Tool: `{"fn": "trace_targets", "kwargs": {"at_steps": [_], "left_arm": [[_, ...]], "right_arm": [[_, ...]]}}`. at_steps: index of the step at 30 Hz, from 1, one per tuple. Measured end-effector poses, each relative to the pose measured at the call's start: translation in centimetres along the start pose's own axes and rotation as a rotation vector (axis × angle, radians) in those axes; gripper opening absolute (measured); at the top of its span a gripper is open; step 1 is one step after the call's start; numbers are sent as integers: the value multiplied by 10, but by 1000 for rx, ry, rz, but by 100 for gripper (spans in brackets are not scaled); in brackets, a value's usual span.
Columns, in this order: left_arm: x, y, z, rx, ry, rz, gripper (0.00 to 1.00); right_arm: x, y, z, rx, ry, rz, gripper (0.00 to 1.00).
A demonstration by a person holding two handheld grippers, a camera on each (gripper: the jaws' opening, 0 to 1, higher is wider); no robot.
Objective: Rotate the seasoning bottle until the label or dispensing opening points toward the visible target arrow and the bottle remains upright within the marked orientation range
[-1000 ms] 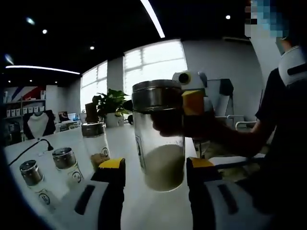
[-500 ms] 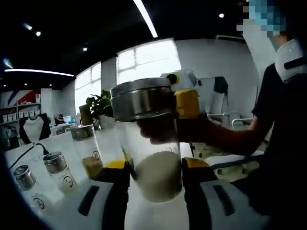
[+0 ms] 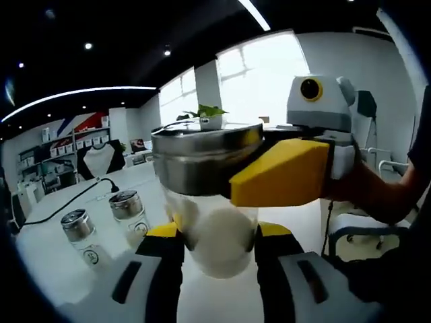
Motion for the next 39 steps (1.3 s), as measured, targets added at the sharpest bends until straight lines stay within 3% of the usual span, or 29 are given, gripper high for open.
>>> {"fn": "trace_targets", "kwargs": {"at_steps": [4, 7, 11, 14, 16, 18, 23, 27, 30, 32, 34, 35, 39], "left_arm": [[-3, 0, -6, 96, -1, -24, 43], [-2, 1, -5, 102, -2, -21, 43], [-1, 4, -4, 89, 2, 0, 43], [7, 7, 0, 22, -84, 93, 43], [13, 10, 8, -86, -34, 160, 44], [17, 13, 12, -162, 24, 187, 44], [21, 13, 24, -319, 18, 212, 46], [16, 12, 28, -360, 48, 185, 46], [11, 10, 28, -288, 50, 150, 45], [10, 8, 20, -204, 77, 137, 45], [9, 6, 11, -110, 45, 120, 45], [6, 6, 4, -29, 14, 90, 45], [5, 4, 3, 51, 3, 99, 45]], "right_arm": [[-7, -6, 7, -96, -18, -21, 38], [-7, -9, 8, -149, 16, -16, 38], [-4, -5, 9, -124, -13, -4, 38], [2, 1, 10, -65, -91, 31, 37], [7, 7, 10, 4, -161, 73, 37], [12, 12, 9, 52, -197, 107, 37], [20, 19, -5, 170, -147, 113, 37], [17, 20, -12, 205, -120, 86, 37], [13, 19, -13, 195, -122, 72, 38], [11, 17, -4, 106, -96, 80, 38], [6, 14, 3, 25, -65, 46, 38], [6, 13, 4, 17, -67, 45, 38], [1, 7, 10, -71, -160, 77, 39]]}}
Point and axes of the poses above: the point that each gripper's makers call its tool centre point, and the gripper's own axes: y roughly backward along the fingers, z roughly to its right, x roughly out of its top, the point moved 4 cm from there along y, roughly backward along the fingers, and after that the axes turned 3 degrees about y, right-handed, at the moved point
